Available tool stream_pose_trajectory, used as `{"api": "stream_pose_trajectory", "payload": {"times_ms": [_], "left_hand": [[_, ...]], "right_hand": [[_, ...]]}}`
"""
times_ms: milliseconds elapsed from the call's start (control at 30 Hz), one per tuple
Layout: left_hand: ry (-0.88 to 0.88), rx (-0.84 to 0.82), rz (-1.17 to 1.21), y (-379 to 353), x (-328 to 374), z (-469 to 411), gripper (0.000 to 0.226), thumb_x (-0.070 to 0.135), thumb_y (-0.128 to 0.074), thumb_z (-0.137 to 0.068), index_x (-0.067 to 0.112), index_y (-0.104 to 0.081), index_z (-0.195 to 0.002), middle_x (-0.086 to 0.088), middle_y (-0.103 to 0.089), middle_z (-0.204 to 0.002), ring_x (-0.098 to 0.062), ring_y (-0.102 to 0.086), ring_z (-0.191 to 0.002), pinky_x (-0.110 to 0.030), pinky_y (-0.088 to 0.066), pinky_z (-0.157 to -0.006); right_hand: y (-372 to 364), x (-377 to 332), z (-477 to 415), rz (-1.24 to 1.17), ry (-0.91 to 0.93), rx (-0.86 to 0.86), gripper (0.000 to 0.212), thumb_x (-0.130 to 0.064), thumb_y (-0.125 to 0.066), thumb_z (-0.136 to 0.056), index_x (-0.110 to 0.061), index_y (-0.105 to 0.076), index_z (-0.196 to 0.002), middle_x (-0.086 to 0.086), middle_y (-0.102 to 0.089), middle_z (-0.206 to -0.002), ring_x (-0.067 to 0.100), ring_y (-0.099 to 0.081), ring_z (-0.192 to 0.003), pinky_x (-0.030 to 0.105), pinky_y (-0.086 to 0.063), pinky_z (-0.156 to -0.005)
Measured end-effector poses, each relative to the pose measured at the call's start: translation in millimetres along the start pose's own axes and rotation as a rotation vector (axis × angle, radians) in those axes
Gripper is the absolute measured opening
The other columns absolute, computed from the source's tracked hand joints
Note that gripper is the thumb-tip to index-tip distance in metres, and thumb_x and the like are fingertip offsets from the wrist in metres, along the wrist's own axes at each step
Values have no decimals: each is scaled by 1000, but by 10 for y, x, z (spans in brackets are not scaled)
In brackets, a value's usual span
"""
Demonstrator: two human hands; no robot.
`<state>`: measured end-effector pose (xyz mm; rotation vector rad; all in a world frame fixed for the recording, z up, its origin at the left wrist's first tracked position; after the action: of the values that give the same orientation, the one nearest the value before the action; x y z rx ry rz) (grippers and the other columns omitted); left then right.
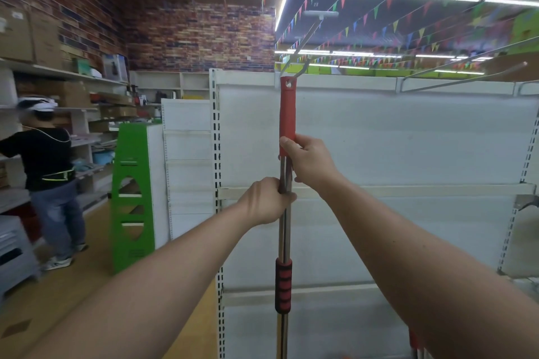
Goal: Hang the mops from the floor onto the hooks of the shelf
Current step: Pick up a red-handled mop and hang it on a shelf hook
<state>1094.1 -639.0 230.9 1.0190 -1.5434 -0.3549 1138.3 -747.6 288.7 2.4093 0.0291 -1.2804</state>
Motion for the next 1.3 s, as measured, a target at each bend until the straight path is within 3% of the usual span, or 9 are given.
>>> {"api": "stream_pose_trajectory", "payload": {"times_ms": [167, 333, 533, 767, 933, 1300], "left_hand": [[3, -2, -8, -24, -42, -168, 27, 36, -57, -96, 10, -64, -101, -15, -72, -95, -37, -71, -89, -45, -58, -77], [-2, 3, -21, -41, -103, -312, 30, 37, -57, -95, 8, -64, -100, -17, -72, -94, -37, -70, -83, -44, -58, -74], [3, -4, -27, -39, -147, -436, 29, 37, -57, -96, 10, -64, -100, -16, -72, -93, -38, -70, -92, -44, -58, -79], [37, -40, 7, -20, -170, -515, 30, 34, -56, -97, 7, -63, -105, -19, -73, -97, -38, -74, -92, -42, -60, -65], [69, -73, -4, 8, -175, -579, 31, 34, -54, -99, 8, -62, -115, -17, -72, -107, -36, -73, -98, -48, -63, -74], [78, -100, 10, 42, -232, -723, 33, 32, -57, -99, 5, -63, -116, -19, -73, -111, -32, -73, -100, -52, -63, -81]], "right_hand": [[-29, 69, -158, 8, 2, -1, 33, -40, -52, -104, -14, -71, -104, 2, -72, -91, 16, -58, -67, 48, -60, -81], [-84, 142, -280, 26, 10, 6, 32, -40, -51, -104, -14, -70, -100, 5, -72, -90, 17, -56, -63, 43, -58, -74], [-133, 179, -397, 34, 7, 9, 31, -39, -51, -105, -14, -69, -99, 11, -75, -96, 17, -58, -64, 47, -60, -76], [-190, 229, -491, 38, 0, 21, 36, -39, -50, -104, -8, -70, -101, 16, -75, -99, 17, -58, -64, 49, -61, -77], [-239, 250, -565, 33, -14, 6, 29, -41, -50, -105, -18, -65, -94, 14, -75, -99, 19, -60, -67, 52, -62, -81], [-285, 306, -668, 8, -15, -2, 27, -40, -49, -106, -18, -65, -102, 8, -73, -97, 16, -57, -65, 48, -62, -80]]}}
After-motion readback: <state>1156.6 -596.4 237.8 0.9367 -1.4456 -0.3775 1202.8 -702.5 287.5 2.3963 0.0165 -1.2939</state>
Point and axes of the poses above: each hand's wrist, its own z-axis away from the middle knuckle, its own y-axis out of the back of the hand, x = y × z, the point moved 1 cm from there along -z, towards the middle knuckle
